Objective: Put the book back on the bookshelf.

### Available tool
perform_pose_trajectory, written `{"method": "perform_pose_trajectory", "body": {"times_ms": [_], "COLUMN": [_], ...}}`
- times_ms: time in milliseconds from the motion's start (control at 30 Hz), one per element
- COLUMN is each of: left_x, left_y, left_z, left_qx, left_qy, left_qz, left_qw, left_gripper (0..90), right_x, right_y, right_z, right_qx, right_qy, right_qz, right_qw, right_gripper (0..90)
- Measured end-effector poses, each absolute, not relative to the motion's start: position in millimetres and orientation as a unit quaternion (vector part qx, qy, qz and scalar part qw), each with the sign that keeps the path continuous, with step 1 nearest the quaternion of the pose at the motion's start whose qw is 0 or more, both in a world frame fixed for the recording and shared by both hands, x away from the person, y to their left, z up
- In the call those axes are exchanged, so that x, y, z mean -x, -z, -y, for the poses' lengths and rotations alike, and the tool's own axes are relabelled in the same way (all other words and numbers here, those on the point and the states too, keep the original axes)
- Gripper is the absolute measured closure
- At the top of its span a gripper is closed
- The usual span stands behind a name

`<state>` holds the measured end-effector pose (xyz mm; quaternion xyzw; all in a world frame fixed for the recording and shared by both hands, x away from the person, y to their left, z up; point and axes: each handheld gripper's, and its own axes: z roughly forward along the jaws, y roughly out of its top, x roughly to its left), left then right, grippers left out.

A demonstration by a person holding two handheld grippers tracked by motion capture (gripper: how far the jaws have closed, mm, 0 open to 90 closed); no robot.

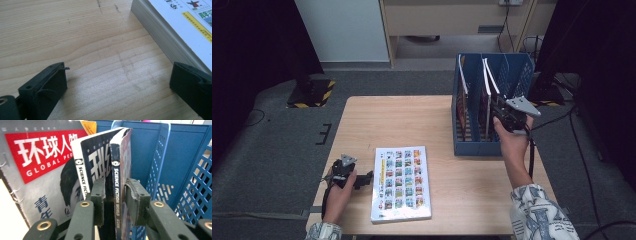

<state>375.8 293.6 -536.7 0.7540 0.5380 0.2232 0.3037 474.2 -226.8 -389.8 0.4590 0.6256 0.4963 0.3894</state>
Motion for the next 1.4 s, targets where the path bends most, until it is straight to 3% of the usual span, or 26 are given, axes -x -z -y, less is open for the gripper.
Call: {"method": "perform_pose_trajectory", "body": {"times_ms": [767, 1167, 1400], "left_x": [-376, -376, -376], "left_y": [537, 537, 537], "left_z": [-294, -294, -294], "left_qx": [-0.754, -0.754, -0.754], "left_qy": [-0.223, -0.223, -0.223], "left_qz": [-0.538, -0.538, -0.538], "left_qw": [0.304, 0.304, 0.304], "left_gripper": [0.0, 0.0, 0.0], "right_x": [-461, -459, -459], "right_y": [388, 387, 386], "right_z": [228, 234, 239], "right_qx": [-0.455, -0.466, -0.485], "right_qy": [-0.506, -0.510, -0.520], "right_qz": [-0.625, -0.624, -0.619], "right_qw": [0.383, 0.366, 0.332], "right_gripper": [67.9, 57.7, 47.0]}}
